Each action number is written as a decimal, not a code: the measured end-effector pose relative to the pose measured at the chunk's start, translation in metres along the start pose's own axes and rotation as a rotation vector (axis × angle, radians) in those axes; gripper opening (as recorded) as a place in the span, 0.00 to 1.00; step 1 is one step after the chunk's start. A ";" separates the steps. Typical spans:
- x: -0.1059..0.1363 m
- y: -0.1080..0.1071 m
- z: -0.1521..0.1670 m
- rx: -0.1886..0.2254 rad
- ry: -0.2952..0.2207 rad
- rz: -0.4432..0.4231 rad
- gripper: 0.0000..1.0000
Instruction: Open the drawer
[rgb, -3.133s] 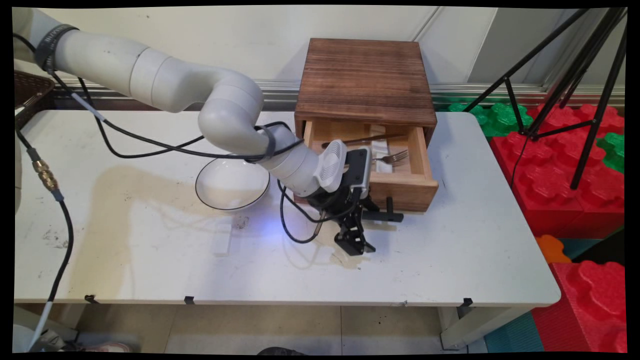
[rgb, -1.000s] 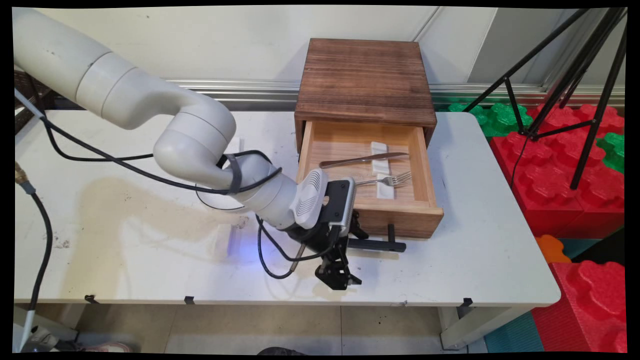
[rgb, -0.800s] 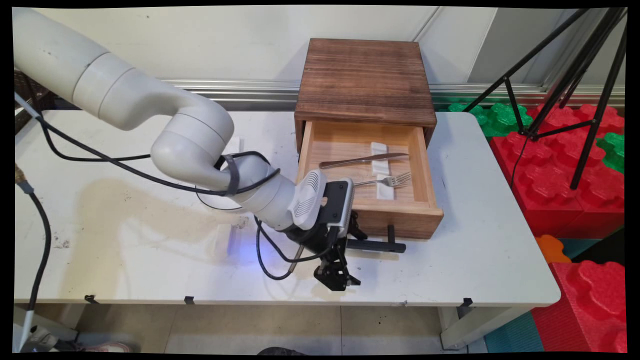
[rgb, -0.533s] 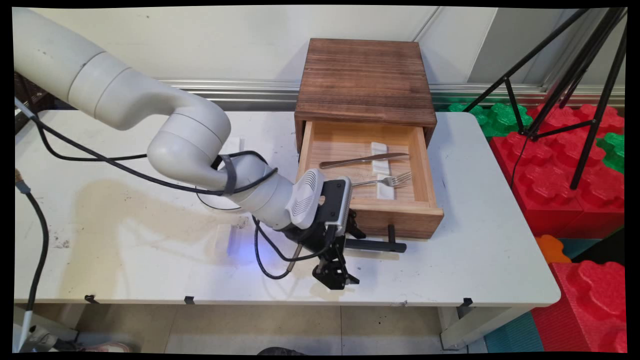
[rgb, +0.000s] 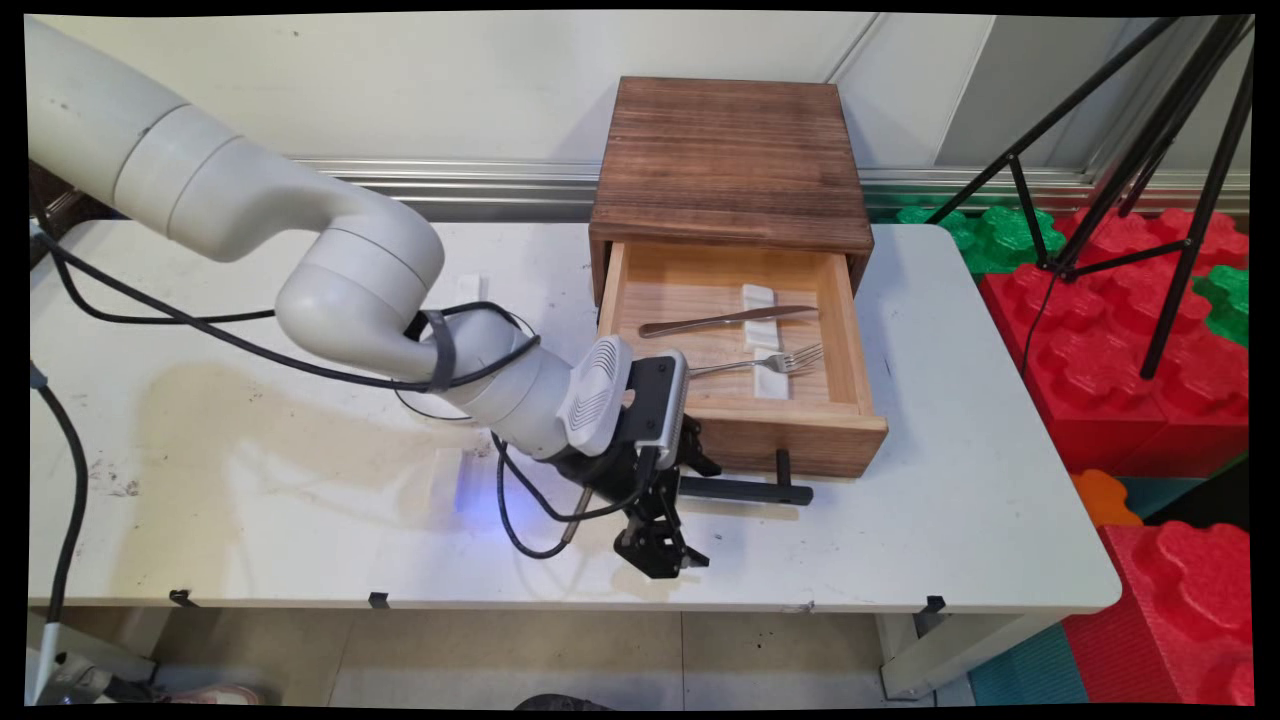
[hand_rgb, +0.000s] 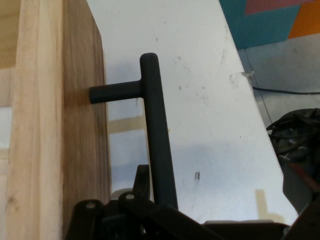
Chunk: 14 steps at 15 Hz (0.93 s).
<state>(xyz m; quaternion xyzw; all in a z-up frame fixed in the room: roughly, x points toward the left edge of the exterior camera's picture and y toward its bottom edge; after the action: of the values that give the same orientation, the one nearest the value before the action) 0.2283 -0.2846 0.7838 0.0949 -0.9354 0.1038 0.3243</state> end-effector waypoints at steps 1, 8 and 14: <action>-0.001 0.001 -0.001 -0.001 0.001 -0.003 1.00; -0.004 0.006 -0.004 -0.011 0.008 -0.015 1.00; -0.006 0.013 -0.005 -0.024 0.014 -0.022 1.00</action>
<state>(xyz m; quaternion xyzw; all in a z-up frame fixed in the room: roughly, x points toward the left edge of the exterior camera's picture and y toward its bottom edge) 0.2330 -0.2704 0.7825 0.1004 -0.9332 0.0897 0.3332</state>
